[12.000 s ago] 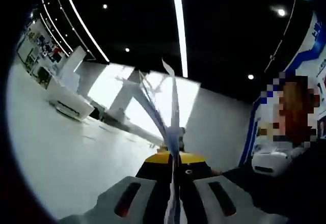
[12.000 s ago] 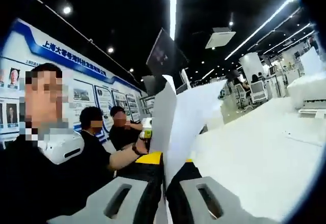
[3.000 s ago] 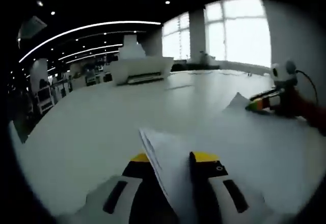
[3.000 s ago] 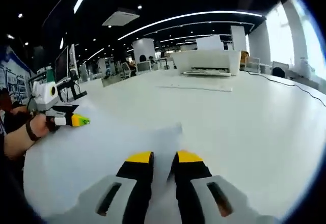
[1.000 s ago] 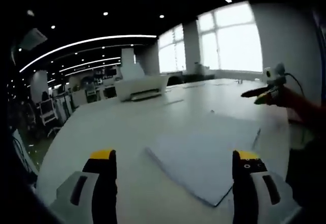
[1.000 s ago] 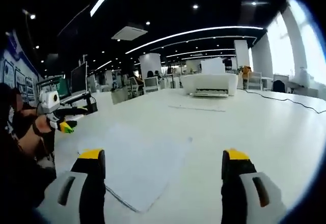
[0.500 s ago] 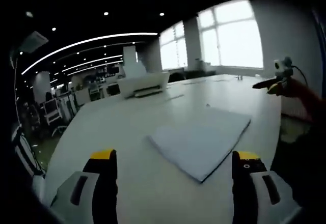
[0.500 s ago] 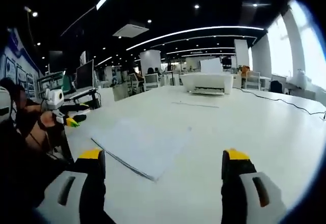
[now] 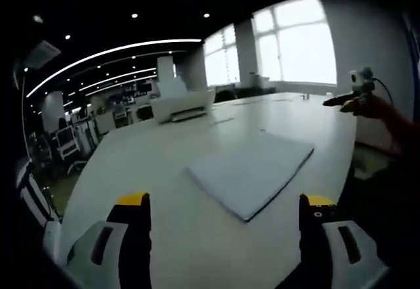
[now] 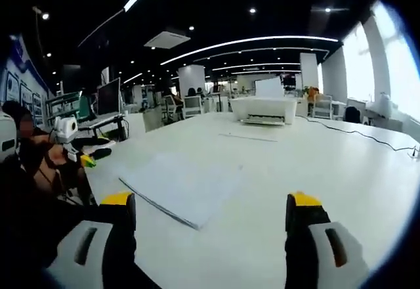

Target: Organize the stack of printing papers by aligning and flattening the scattered papers on the table

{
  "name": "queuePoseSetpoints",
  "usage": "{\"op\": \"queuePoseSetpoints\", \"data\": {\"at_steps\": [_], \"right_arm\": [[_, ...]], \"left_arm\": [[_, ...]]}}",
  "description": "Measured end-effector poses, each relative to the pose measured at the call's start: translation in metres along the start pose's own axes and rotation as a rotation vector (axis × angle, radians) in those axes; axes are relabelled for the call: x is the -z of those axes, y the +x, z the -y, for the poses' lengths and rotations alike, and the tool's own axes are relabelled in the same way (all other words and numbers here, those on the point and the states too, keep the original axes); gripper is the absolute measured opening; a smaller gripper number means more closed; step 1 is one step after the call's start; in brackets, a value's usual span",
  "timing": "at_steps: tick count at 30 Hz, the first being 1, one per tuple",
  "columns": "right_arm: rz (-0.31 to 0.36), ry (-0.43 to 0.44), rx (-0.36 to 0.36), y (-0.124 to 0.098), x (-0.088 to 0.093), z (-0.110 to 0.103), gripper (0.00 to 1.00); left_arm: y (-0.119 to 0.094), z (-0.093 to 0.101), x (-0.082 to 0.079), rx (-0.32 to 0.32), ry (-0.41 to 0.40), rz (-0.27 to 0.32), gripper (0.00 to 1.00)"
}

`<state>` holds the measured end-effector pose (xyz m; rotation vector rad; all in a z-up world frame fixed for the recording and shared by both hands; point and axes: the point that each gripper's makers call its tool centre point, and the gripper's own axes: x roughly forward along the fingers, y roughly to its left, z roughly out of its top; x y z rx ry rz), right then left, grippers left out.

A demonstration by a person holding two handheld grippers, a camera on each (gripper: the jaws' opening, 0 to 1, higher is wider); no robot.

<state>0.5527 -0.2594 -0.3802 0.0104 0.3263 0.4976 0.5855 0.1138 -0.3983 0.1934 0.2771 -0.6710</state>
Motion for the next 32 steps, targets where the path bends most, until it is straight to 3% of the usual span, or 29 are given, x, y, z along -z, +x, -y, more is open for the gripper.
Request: {"op": "queuePoseSetpoints", "data": {"at_steps": [20, 32], "right_arm": [[-0.003, 0.022, 0.024, 0.0, 0.007, 0.014, 0.9], [-0.003, 0.02, 0.014, 0.001, 0.006, 0.01, 0.9]], "left_arm": [[-0.008, 0.002, -0.006, -0.02, 0.032, 0.008, 0.96], [-0.005, 0.004, -0.005, -0.013, 0.033, 0.008, 0.95]]}}
